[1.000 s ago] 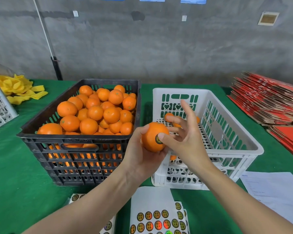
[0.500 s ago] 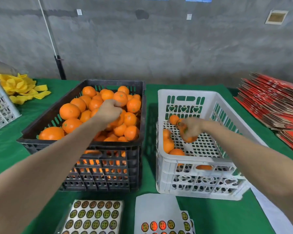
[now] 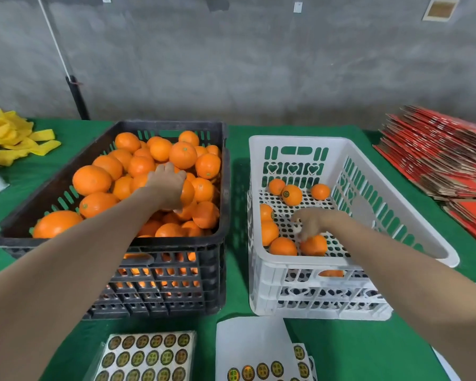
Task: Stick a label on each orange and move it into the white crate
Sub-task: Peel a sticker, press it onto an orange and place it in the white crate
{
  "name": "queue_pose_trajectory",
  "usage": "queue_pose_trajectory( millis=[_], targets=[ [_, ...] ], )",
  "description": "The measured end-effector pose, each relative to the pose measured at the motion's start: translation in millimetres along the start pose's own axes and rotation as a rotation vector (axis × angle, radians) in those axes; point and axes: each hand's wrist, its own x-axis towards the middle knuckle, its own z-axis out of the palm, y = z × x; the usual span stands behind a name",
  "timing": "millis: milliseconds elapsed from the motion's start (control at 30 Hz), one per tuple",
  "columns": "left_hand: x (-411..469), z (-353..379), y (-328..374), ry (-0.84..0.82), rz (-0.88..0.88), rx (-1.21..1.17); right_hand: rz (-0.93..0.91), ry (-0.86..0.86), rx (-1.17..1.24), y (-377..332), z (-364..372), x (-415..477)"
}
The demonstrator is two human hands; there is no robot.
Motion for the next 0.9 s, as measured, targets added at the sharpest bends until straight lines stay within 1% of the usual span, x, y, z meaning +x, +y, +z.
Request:
queue_pose_trajectory(
  millis=[33,133,167,200,233,267,300,333,367,433,500,533,600,667,767,833,900],
  targets=[
    [-1,0,1,-0.036,-0.002,0.023,-0.024,0.164,0.096,-5,-6,-7],
    [-6,1,1,-0.135,-0.007,0.001,-0.154,0.74,0.372,-27,-19,-37],
    [-10,0,1,-0.133,-0.01,-0.058,-0.25,0.92,0.484,-39,-18,-53],
    [-13,-3,0,-0.11,-0.024,-0.162,-0.39,1.064,0.599,-52,-15,-71],
    [-17,-5,-1,-0.063,-0.05,-0.329,-0.56,1.141,0.686,-66,-8,-90],
    [-25,-11,-1,-0.007,-0.097,-0.573,-0.726,1.141,0.719,-78,4,-107],
    [-33,-18,-2,0.032,-0.142,-0.871,-0.857,1.077,0.7,-88,21,-119],
    [-43,-25,-2,0.058,-0.161,-1.147,-0.918,0.958,0.648,-96,43,-126],
    [-54,-32,-2,0.082,-0.152,-1.345,-0.899,0.798,0.572,-101,66,-128],
    [-83,-43,0,0.134,-0.06,-1.555,-0.758,0.449,0.37,-102,109,-117],
    [-116,-50,9,0.139,0.082,-1.639,-0.622,0.207,0.216,-100,145,-96],
    [-131,-50,14,0.117,0.153,-1.653,-0.551,0.134,0.193,-101,156,-88],
    [-160,-44,28,0.035,0.243,-1.61,-0.445,0.059,0.238,-109,170,-74],
    [-182,-29,44,-0.069,0.278,-1.531,-0.407,0.053,0.269,-122,174,-64],
    [-205,6,64,-0.181,0.238,-1.439,-0.386,0.155,0.295,-135,170,-60],
    [-216,31,71,-0.285,0.178,-1.387,-0.397,0.237,0.415,-133,165,-63],
    [-224,55,70,-0.405,0.111,-1.406,-0.444,0.243,0.582,-126,157,-71]
  ],
)
